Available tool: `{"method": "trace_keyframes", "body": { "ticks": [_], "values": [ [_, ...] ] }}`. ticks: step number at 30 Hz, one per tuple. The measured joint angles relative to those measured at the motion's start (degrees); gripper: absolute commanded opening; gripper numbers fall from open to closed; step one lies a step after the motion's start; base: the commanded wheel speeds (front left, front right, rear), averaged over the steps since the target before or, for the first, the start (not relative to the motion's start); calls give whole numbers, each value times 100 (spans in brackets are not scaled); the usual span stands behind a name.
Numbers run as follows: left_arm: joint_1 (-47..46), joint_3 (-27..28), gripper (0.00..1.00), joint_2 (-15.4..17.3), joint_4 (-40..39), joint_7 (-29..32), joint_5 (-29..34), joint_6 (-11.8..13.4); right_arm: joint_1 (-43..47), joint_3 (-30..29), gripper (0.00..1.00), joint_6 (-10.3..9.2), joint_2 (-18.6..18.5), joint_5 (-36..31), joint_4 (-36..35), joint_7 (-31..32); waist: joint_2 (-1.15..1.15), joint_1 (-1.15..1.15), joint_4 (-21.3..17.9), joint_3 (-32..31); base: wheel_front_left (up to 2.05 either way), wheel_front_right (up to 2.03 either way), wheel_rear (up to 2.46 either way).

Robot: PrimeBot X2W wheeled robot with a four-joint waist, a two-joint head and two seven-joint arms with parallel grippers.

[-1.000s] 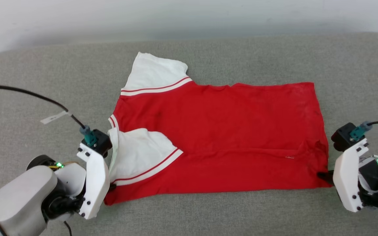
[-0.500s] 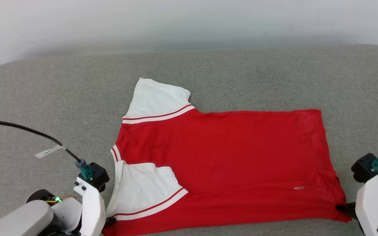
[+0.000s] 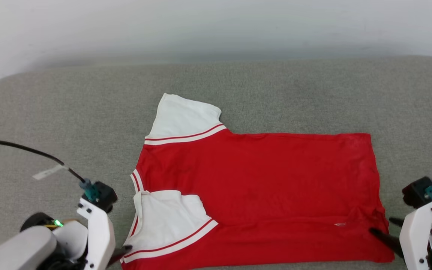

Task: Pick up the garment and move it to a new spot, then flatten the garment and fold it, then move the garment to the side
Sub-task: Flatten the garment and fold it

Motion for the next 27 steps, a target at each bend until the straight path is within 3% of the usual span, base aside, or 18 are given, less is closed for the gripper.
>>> {"method": "trace_keyframes", "body": {
  "ticks": [5, 11, 20, 27],
  "values": [
    [-285, 221, 100, 247, -234, -64, 101, 57, 17, -597, 100, 0, 210, -430, -146, -966, 0, 0, 16, -198, 0, 0, 0],
    [-883, 564, 100, 409, -344, -282, 448, 166, 115, -1697, 100, 1, 777, -1239, -442, -2076, 0, 0, -61, -135, 0, 0, 0],
    [-2156, 972, 100, 31, 151, -255, 659, 142, 782, -3627, 100, 0, 2060, -2672, -1610, -2961, 0, 0, -184, 443, 0, 0, 0],
    [-3321, 1150, 100, -391, 739, 452, 538, 75, 1216, -4087, 100, 0, 2810, -3326, -2714, -2924, 0, 0, -280, 1197, 0, 0, 0]
  ]
}}
